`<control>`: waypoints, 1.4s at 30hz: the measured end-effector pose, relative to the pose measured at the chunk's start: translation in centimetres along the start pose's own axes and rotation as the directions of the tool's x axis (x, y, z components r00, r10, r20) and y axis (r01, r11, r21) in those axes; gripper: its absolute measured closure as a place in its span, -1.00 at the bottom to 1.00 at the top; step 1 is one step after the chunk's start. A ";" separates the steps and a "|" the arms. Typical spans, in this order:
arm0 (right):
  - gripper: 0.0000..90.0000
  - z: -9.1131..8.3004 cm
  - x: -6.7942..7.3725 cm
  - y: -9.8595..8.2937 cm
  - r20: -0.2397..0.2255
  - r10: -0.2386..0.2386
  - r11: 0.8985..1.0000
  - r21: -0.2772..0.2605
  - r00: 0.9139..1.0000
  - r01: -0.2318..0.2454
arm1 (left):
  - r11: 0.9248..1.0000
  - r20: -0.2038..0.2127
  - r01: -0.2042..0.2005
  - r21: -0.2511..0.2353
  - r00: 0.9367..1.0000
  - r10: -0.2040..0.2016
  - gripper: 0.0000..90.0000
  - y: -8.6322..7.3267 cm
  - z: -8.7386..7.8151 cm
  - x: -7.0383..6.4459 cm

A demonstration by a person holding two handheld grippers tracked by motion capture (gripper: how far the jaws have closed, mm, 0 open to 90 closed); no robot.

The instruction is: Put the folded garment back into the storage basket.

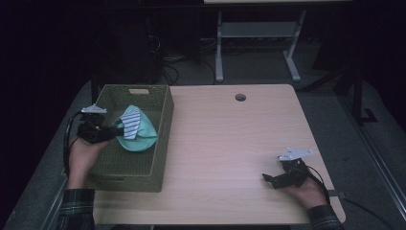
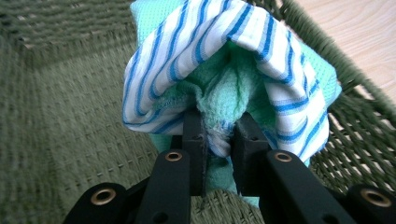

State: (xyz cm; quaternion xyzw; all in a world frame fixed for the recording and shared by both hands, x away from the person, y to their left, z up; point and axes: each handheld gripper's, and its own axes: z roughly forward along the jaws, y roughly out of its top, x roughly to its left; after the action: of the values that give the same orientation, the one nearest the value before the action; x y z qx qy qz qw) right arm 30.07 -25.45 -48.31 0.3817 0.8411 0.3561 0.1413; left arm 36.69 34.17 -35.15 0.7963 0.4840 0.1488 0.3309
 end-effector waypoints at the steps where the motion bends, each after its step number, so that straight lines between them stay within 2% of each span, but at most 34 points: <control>1: -0.93 0.0 0.0 0.0 0.000 0.000 1.000 0.000 1.000 0.000 | 1.000 -0.004 -0.006 0.009 1.000 0.006 0.71 0.0 0.2 0.0; 8: -0.93 0.0 0.0 0.0 0.000 -0.001 1.000 -0.001 1.000 0.001 | 0.999 -0.003 -0.026 0.041 1.000 0.026 0.71 -0.3 1.8 -0.4; 17: -0.93 0.0 0.0 0.0 -0.001 0.000 1.000 -0.001 1.000 0.000 | 0.997 -0.006 -0.010 0.070 1.000 0.011 0.71 -1.3 3.1 0.0; 27: -0.93 0.0 0.0 0.0 -0.002 -0.001 1.000 0.001 1.000 0.001 | 0.992 -0.013 -0.022 0.127 1.000 0.024 0.69 -1.5 4.0 0.1; 28: -0.93 0.0 0.0 0.0 -0.002 -0.002 1.000 0.000 1.000 0.002 | 0.990 -0.004 -0.033 0.138 0.999 0.034 0.69 -1.5 4.0 0.2; 34: -0.93 0.0 0.0 0.0 -0.002 -0.001 1.000 0.000 1.000 0.001 | 0.978 -0.016 -0.054 0.201 0.998 0.058 0.68 -1.5 4.6 0.3; 37: -0.93 0.0 0.0 0.0 -0.002 -0.002 1.000 0.000 1.000 0.002 | 0.975 -0.010 -0.055 0.216 0.998 0.059 0.65 -1.5 4.8 0.3; 42: -0.93 0.0 0.0 0.0 -0.002 -0.001 1.000 0.000 1.000 0.001 | 0.959 -0.024 -0.051 0.280 0.998 0.060 0.56 -1.9 5.5 0.3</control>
State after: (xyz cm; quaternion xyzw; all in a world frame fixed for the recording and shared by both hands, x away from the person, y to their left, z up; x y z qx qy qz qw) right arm 30.07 -25.44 -48.31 0.3808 0.8416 0.3563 0.1404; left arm 38.66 32.92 -40.49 0.8458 0.4827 0.1010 0.2033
